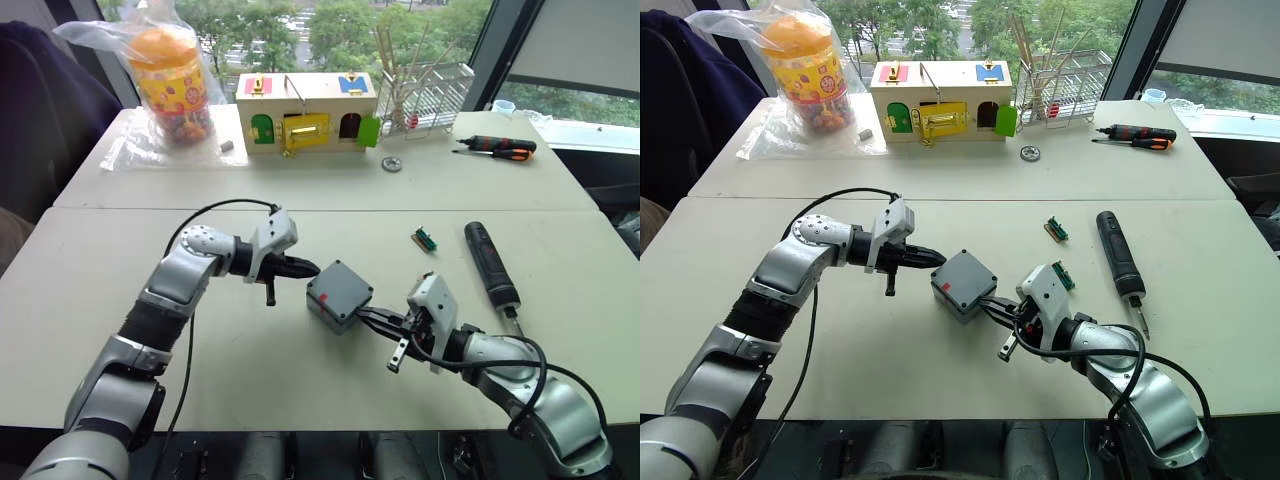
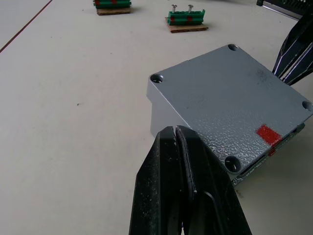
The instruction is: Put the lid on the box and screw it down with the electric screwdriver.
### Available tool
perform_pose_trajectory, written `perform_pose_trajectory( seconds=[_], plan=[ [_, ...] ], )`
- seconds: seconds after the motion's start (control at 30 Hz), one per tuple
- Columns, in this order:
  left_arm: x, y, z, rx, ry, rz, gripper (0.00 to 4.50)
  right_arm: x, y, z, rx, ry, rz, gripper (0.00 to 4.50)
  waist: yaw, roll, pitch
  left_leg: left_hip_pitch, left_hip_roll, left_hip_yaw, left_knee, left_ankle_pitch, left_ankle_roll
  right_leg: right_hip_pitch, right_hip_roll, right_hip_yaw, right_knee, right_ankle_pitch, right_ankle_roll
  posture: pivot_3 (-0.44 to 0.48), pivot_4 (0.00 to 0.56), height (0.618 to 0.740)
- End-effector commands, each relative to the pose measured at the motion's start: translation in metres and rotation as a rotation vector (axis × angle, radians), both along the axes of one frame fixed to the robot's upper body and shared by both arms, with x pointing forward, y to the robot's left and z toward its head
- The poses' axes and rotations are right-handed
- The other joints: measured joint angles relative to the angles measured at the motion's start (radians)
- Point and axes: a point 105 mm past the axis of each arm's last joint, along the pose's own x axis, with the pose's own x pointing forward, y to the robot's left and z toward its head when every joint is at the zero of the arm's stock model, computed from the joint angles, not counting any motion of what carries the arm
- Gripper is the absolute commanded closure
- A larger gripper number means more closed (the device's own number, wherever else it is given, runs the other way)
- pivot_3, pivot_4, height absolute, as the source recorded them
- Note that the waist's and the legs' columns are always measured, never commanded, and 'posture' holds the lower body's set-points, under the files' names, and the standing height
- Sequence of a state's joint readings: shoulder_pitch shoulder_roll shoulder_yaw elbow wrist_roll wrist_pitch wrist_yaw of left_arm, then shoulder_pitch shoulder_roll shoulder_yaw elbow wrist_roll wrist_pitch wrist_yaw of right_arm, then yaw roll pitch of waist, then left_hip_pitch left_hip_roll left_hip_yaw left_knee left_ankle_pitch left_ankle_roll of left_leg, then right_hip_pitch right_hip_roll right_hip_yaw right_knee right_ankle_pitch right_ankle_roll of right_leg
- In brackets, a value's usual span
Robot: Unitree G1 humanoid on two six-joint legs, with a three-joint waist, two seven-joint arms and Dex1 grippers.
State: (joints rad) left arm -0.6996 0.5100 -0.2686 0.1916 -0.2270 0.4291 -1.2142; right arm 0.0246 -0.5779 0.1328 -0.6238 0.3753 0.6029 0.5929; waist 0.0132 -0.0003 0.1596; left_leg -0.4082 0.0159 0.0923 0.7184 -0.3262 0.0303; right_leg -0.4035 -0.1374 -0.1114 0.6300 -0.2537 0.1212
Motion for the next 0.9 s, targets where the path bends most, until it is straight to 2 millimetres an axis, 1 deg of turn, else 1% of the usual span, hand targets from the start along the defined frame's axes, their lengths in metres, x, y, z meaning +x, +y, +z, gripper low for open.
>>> perform_pose_trajectory(
  seconds=[0.03,0.2,0.6,0.9],
  plan=[
    [-0.0076,-0.0050,0.0057,-0.012,-0.018,-0.042,4.50,0.0006,0.0045,0.0087,0.017,-0.040,0.018,4.45,0.000,0.000,0.000,0.000,0.000,0.000,0.000,0.000,0.000,0.000,0.000,0.000,0.000,0.000,0.000,0.000,0.150,0.711],
    [-0.0105,-0.0057,0.0054,-0.010,-0.018,-0.050,4.50,-0.0004,0.0041,0.0090,0.016,-0.038,0.022,4.45,0.001,0.000,0.000,0.000,0.000,0.000,0.000,0.000,0.000,0.000,0.000,0.000,0.000,0.000,0.000,0.000,0.150,0.711],
    [-0.0123,-0.0097,0.0034,-0.008,-0.020,-0.058,4.50,0.0032,-0.0048,0.0099,0.007,-0.051,-0.018,4.45,0.000,0.000,0.000,0.000,0.000,0.000,0.000,0.000,0.000,0.000,0.000,0.000,0.000,0.000,0.000,0.000,0.150,0.711],
    [-0.0135,-0.0120,0.0006,-0.001,-0.019,-0.064,4.50,-0.0014,-0.0010,0.0083,0.014,-0.034,0.005,4.45,0.000,0.000,0.000,0.000,0.000,0.000,0.000,0.000,0.000,0.000,0.000,0.000,0.000,0.000,0.000,0.000,0.150,0.711]
  ],
)
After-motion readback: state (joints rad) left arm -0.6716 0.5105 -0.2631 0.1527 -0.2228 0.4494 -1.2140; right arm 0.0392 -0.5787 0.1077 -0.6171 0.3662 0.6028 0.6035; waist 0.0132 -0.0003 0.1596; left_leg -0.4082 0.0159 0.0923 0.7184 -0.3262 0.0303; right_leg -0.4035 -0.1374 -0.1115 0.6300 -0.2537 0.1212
